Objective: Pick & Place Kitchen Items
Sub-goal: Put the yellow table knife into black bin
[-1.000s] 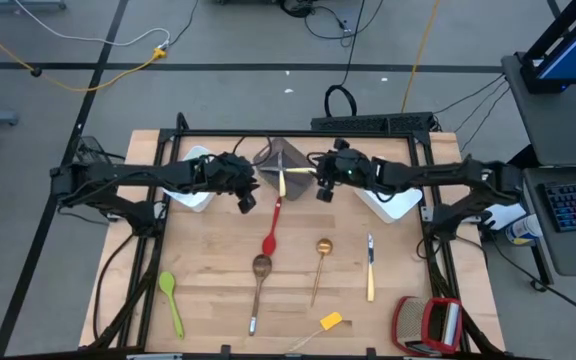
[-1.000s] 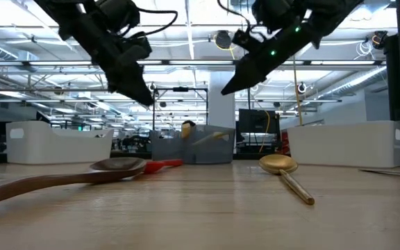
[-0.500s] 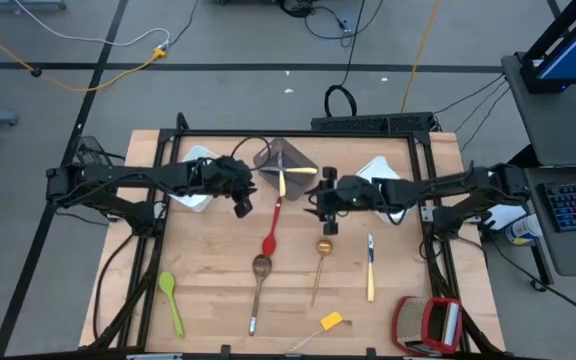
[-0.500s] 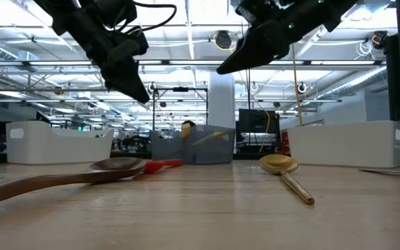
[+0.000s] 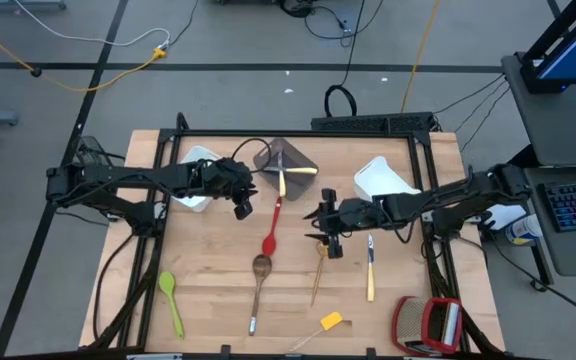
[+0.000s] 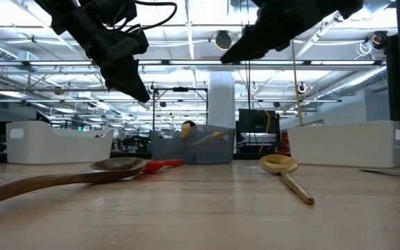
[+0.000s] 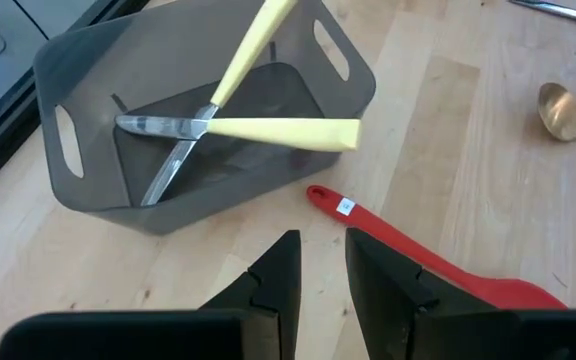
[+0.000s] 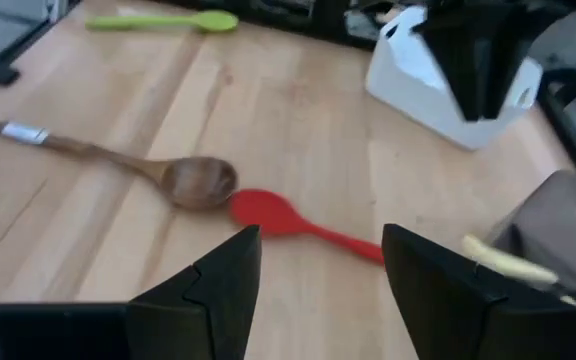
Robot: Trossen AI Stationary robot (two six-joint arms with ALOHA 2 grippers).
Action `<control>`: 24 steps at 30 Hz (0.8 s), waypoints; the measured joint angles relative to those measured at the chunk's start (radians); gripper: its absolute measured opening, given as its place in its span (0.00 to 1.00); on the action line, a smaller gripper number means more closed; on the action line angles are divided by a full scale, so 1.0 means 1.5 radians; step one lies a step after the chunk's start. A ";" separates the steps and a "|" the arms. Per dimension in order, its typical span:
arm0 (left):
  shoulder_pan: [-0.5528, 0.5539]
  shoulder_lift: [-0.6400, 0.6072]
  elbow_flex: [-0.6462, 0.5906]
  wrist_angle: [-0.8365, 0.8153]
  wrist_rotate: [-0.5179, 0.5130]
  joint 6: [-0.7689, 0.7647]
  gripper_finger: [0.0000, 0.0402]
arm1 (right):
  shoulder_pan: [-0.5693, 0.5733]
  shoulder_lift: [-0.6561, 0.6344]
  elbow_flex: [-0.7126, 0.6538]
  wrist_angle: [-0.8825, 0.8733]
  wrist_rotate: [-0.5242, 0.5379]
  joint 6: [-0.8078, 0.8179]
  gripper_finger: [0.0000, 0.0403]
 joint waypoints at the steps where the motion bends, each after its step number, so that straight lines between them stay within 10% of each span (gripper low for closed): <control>1: 0.000 0.000 0.000 0.000 0.000 0.000 0.21 | 0.007 0.000 0.000 -0.015 0.000 -0.003 0.50; 24: 0.001 0.001 0.000 0.013 -0.012 -0.052 0.21 | 0.027 -0.007 0.000 -0.513 -0.109 0.657 0.50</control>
